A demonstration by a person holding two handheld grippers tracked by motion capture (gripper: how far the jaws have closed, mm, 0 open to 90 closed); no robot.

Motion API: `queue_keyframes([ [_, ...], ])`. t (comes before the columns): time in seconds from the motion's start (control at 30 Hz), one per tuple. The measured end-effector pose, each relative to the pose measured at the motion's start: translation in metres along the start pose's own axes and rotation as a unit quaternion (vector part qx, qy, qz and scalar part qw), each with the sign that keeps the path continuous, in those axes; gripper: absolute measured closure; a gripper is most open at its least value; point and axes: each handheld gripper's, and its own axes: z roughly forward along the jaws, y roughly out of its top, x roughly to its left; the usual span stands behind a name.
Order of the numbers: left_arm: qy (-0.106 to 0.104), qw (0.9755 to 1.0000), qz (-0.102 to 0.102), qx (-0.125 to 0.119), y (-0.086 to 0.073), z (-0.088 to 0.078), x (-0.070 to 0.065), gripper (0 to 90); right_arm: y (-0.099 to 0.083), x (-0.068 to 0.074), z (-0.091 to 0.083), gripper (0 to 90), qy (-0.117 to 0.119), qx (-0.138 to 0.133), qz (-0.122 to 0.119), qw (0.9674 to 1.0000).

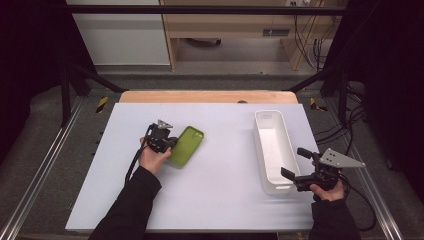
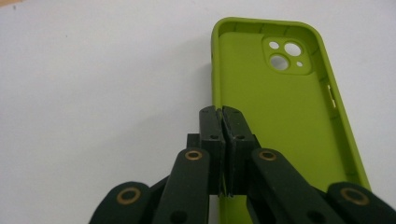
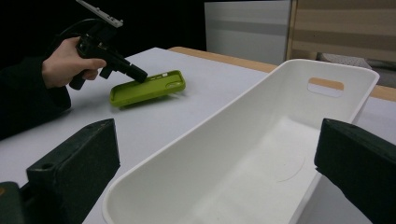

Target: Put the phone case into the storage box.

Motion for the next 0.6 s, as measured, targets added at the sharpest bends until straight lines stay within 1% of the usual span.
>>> queue_keyframes([
  [0.13, -0.004, 0.9999, -0.002, -0.013, 0.002, -0.007, -0.001, 88.2, 0.000, 0.000, 0.000, 0.4, 0.000, 0.000, 0.000, 1.0000],
  [0.27, -0.007, 0.9997, 0.004, -0.023, 0.005, -0.013, -0.002, 88.1, 0.000, 0.000, 0.000, 0.4, 0.000, -0.001, -0.001, 1.0000],
  [0.6, -0.017, 0.9985, 0.019, -0.049, 0.010, -0.032, -0.011, 88.1, 0.001, 0.000, -0.001, 0.4, -0.002, 0.000, 0.000, 1.0000],
])
